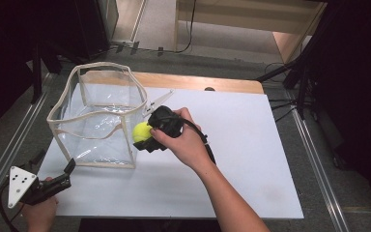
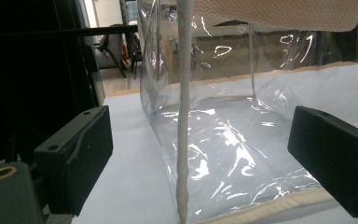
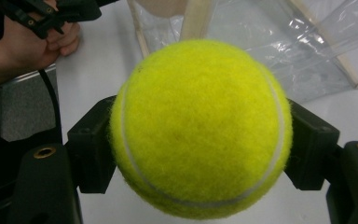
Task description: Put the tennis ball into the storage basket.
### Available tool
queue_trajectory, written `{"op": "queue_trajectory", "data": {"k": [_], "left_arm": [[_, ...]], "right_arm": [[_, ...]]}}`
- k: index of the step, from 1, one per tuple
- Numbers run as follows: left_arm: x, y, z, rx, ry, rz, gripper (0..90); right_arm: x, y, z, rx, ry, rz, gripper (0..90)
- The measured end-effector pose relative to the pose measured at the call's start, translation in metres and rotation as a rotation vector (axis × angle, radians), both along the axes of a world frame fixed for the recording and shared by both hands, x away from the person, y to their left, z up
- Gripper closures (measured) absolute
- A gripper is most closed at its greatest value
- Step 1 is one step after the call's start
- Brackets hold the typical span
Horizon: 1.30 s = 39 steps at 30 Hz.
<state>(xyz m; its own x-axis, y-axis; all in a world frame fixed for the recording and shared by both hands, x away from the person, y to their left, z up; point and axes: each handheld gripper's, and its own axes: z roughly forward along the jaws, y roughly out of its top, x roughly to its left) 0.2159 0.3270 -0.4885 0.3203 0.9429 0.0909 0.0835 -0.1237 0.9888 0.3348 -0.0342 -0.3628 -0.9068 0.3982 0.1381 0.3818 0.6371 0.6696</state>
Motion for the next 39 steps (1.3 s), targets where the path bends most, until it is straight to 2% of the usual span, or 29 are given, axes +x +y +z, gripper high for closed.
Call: {"op": "queue_trajectory", "data": {"k": [6,24,28,39], "left_arm": [[0.0,0.0,0.0,0.0,0.0,0.0,6.9],[0.0,0.0,0.0,-0.003,-0.001,-0.001,6.9],[0.0,0.0,0.0,-0.007,-0.002,-0.001,6.9],[0.0,0.0,0.0,-0.008,-0.004,-0.001,6.9]], "right_arm": [[0.004,-0.002,0.013,0.003,-0.016,-0.006,23.3],[0.017,-0.004,0.042,0.033,-0.025,-0.013,23.3],[0.02,-0.003,0.049,0.029,-0.046,-0.013,23.3],[0.032,0.002,0.065,0.016,-0.063,-0.018,23.3]]}}
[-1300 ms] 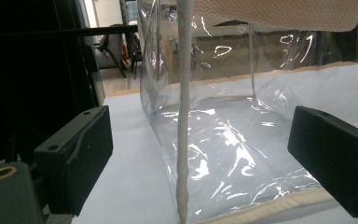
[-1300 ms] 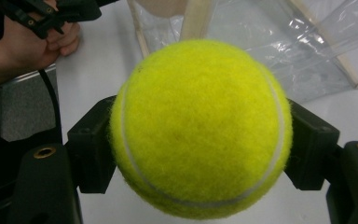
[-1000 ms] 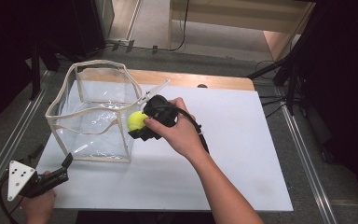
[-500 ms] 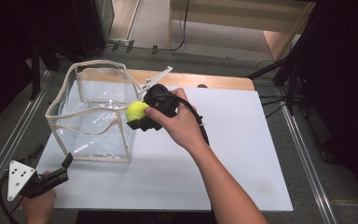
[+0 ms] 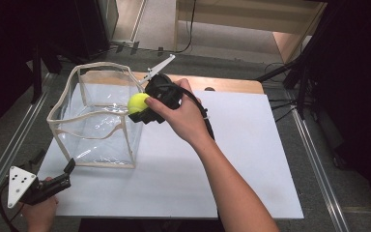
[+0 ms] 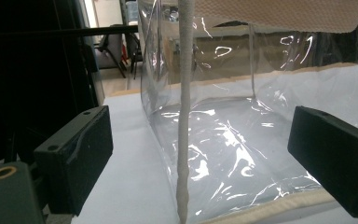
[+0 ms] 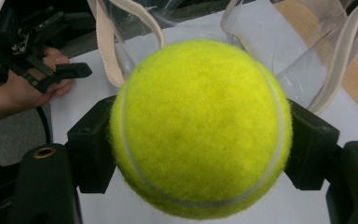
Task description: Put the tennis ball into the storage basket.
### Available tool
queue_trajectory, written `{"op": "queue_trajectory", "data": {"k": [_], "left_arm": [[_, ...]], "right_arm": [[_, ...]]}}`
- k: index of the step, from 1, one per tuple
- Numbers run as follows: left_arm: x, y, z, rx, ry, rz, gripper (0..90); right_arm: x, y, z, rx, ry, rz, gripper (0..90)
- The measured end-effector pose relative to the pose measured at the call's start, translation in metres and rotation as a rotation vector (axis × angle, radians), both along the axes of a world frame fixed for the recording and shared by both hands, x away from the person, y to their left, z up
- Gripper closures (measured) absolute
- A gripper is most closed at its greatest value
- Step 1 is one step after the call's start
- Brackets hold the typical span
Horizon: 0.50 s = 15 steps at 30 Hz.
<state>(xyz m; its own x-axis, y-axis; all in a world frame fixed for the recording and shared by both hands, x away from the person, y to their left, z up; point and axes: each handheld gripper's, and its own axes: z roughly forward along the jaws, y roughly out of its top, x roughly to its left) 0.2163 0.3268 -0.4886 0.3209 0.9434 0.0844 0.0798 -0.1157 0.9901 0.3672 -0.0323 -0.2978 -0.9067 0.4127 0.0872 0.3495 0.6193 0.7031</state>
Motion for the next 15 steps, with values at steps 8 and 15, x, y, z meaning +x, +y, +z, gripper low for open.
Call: {"op": "queue_trajectory", "data": {"k": [8,15], "left_arm": [[0.0,0.0,0.0,-0.002,0.0,-0.001,6.9],[0.0,0.0,0.0,-0.002,0.001,-0.002,6.9]], "right_arm": [[0.009,0.004,0.006,0.005,-0.008,-0.011,23.3],[0.02,0.008,0.006,0.005,-0.01,-0.022,23.3]]}}
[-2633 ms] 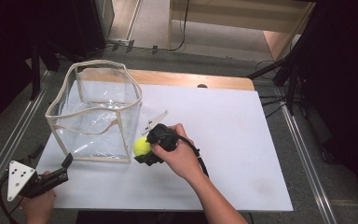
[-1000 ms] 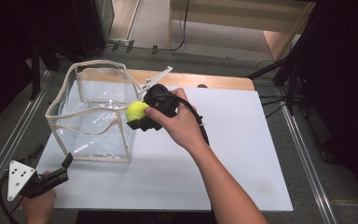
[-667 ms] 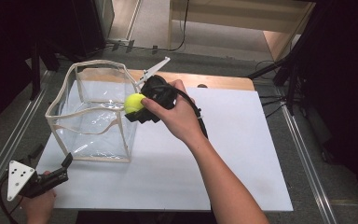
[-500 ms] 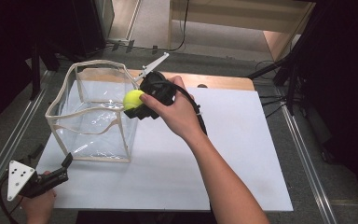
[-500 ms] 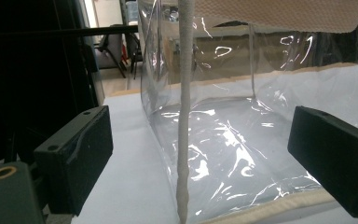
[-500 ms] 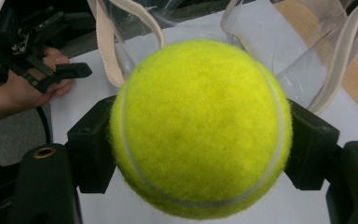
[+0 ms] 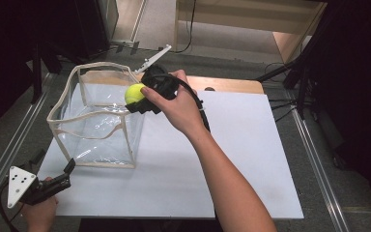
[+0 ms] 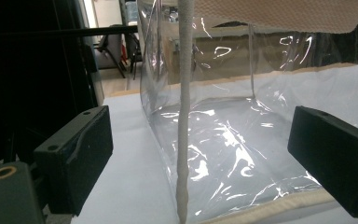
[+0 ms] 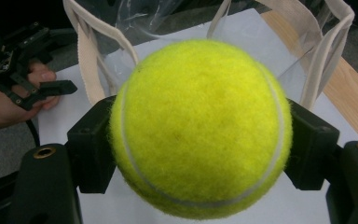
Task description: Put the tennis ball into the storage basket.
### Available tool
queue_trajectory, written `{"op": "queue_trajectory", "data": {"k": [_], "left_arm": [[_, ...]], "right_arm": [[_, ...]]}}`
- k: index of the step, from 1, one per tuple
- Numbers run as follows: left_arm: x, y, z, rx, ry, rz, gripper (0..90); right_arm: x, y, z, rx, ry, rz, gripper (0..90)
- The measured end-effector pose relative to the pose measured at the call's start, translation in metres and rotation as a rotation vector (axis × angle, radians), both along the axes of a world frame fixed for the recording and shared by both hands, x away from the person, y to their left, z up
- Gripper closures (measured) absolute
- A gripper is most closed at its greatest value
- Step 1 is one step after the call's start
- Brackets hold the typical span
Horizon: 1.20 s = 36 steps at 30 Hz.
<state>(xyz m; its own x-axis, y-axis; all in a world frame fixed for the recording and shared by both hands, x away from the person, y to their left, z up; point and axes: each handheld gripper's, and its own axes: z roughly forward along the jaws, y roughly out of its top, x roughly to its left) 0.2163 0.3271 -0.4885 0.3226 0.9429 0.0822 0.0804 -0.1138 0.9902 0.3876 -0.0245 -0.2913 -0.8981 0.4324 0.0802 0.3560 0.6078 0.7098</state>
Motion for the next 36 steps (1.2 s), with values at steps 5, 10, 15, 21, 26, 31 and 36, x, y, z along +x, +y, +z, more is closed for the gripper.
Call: {"op": "queue_trajectory", "data": {"k": [5,10,15,21,26,31,36], "left_arm": [[0.0,0.0,0.0,0.0,0.0,0.0,6.9],[0.0,0.0,0.0,0.0,0.0,-0.001,6.9],[0.0,0.0,0.0,-0.002,0.001,-0.002,6.9],[0.0,0.0,0.0,-0.002,0.001,-0.002,6.9],[0.0,0.0,0.0,-0.001,0.002,-0.003,6.9],[0.0,0.0,0.0,-0.001,0.001,-0.003,6.9],[0.0,0.001,0.0,-0.001,0.002,-0.005,6.9]], "right_arm": [[0.009,0.005,-0.001,-0.007,-0.008,-0.009,23.3],[0.016,0.011,-0.003,-0.009,0.002,-0.016,23.3],[0.021,0.018,-0.009,-0.025,0.01,-0.021,23.2],[0.03,0.026,-0.017,-0.063,0.029,-0.026,23.1],[0.036,0.035,-0.023,-0.115,0.053,-0.028,22.9],[0.036,0.041,-0.023,-0.109,0.066,-0.027,9.3],[0.03,0.038,-0.014,-0.068,0.016,-0.032,0.0]]}}
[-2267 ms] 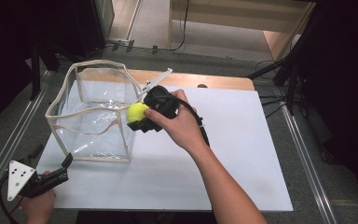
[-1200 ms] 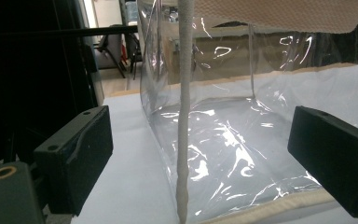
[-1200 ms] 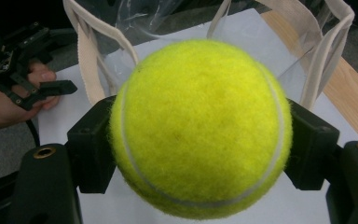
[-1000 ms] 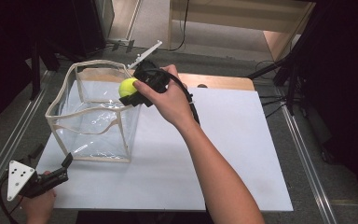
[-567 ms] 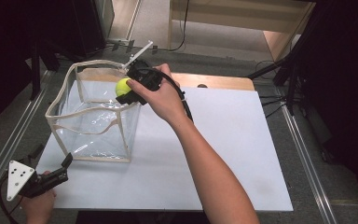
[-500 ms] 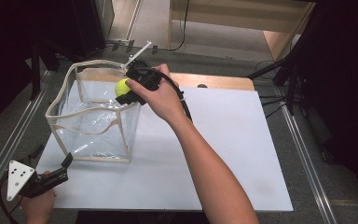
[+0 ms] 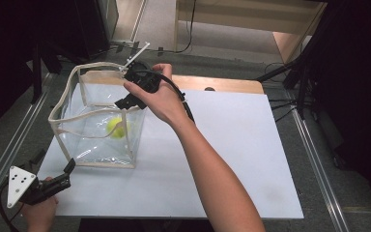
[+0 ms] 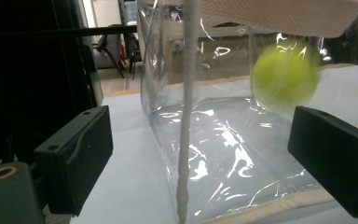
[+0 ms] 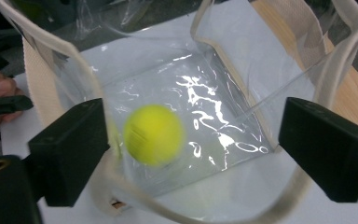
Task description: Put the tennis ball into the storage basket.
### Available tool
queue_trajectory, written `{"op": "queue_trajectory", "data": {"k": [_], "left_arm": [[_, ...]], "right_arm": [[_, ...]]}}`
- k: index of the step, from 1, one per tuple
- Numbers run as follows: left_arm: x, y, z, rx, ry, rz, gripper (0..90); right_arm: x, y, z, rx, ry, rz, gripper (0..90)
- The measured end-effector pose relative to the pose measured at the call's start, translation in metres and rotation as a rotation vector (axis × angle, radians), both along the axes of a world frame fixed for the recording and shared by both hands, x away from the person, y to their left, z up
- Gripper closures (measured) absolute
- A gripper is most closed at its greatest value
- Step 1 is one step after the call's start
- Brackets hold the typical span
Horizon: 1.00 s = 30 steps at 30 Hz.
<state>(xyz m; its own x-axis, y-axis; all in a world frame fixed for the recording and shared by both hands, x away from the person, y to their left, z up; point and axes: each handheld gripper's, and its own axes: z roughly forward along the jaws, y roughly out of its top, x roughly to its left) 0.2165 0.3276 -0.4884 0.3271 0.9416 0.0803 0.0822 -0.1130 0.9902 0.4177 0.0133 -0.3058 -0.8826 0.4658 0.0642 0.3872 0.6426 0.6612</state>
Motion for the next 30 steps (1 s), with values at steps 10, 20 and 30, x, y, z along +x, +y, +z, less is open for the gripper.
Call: {"op": "queue_trajectory", "data": {"k": [10,20,30], "left_arm": [[0.0,0.0,0.0,0.0,0.0,0.0,6.9],[0.0,-0.001,0.0,0.002,0.0,0.0,6.9],[0.0,0.0,0.0,0.005,0.0,0.0,6.9]], "right_arm": [[-0.02,-0.016,0.007,0.026,-0.069,-0.03,0.0],[-0.031,-0.038,-0.008,0.035,-0.073,-0.065,0.0],[-0.044,-0.051,-0.032,0.035,-0.073,-0.082,0.0]]}}
